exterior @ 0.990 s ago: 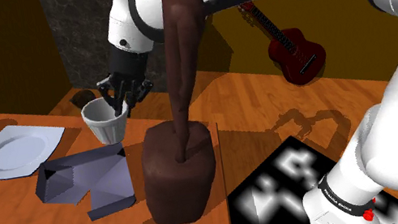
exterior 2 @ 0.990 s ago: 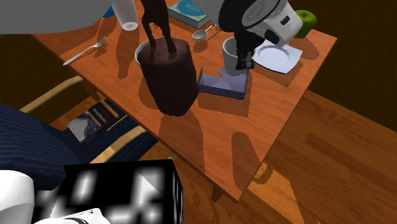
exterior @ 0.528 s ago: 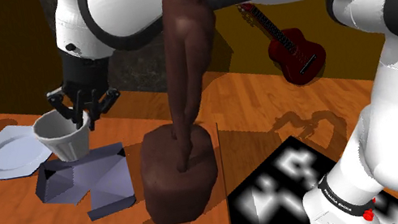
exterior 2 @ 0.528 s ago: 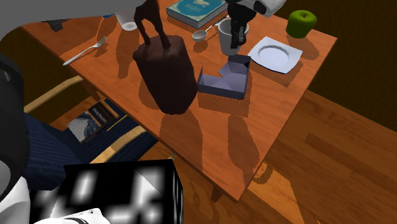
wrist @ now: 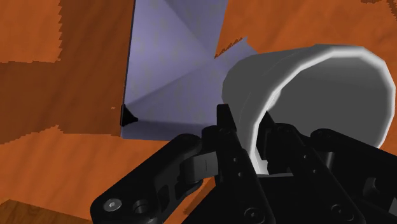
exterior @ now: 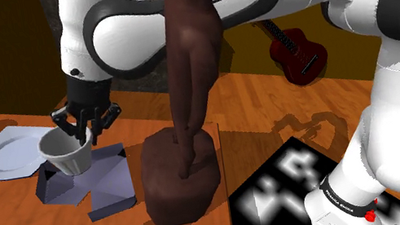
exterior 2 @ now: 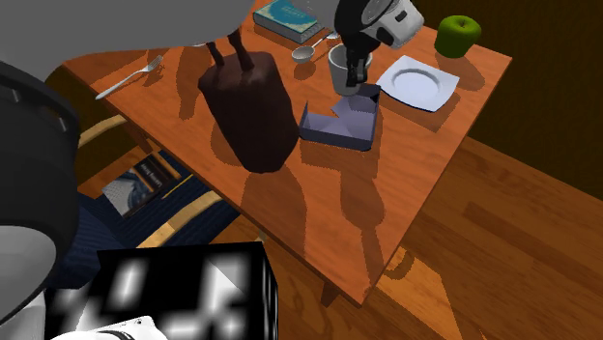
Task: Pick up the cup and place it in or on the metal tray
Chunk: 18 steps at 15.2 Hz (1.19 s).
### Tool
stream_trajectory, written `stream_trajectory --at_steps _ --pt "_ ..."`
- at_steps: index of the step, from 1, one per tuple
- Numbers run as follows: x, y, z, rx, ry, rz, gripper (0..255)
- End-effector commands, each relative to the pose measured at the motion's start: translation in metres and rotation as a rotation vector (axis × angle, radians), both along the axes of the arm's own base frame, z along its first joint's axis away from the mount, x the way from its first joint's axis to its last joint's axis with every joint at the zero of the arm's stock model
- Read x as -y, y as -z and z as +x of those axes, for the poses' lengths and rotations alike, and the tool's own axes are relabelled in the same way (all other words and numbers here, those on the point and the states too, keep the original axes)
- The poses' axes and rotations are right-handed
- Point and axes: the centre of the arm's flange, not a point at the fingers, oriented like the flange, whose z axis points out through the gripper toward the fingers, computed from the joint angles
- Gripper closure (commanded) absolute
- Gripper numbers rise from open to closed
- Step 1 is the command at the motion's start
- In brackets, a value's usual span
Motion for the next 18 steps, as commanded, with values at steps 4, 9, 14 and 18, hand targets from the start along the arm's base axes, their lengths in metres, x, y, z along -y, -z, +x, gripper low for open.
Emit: stream_trajectory --at_steps 4,9,14,18 --pt "0.000 0.026 0.001 0.000 0.000 0.000 255" --pt "0.001 0.051 0.001 0.000 0.000 0.000 255" --pt "0.000 0.051 0.001 0.000 0.000 0.000 255" --pt "0.000 0.051 0.001 0.000 0.000 0.000 0"
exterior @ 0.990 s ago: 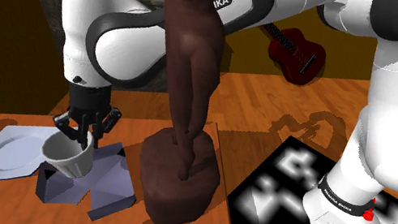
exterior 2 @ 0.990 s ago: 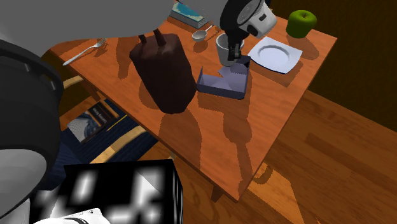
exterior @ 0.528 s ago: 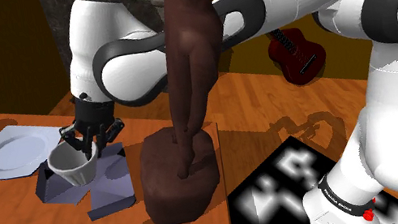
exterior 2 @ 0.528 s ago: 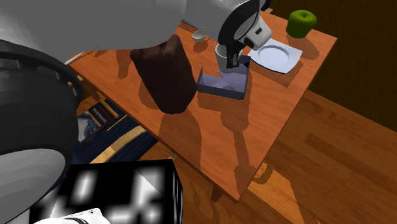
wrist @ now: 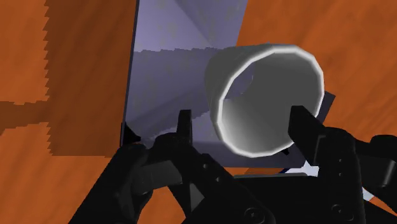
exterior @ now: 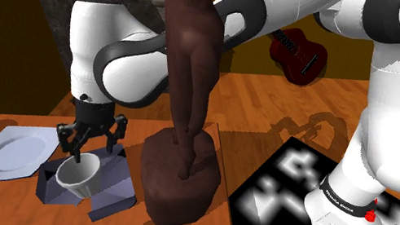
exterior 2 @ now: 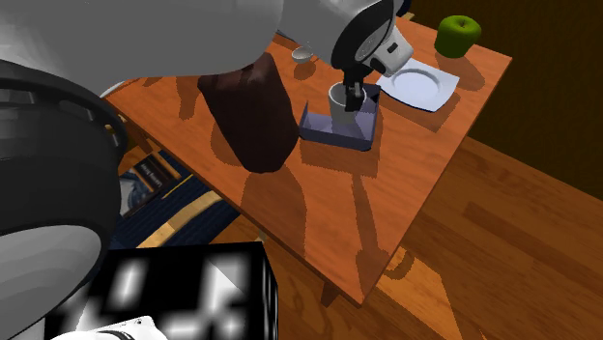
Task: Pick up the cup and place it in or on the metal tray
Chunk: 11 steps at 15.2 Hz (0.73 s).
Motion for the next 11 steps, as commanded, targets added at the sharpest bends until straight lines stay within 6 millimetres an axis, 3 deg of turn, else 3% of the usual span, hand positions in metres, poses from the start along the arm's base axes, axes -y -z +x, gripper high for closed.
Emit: stream_trajectory --at_steps 1,4,8,11 --pt "0.000 0.000 0.000 0.000 0.000 0.000 0" --pt "0.000 0.000 0.000 0.000 0.000 0.000 0" --pt "0.013 -0.048 -0.002 0.000 0.000 0.000 0" --pt "0.013 -0.048 -0.002 0.000 0.000 0.000 0"
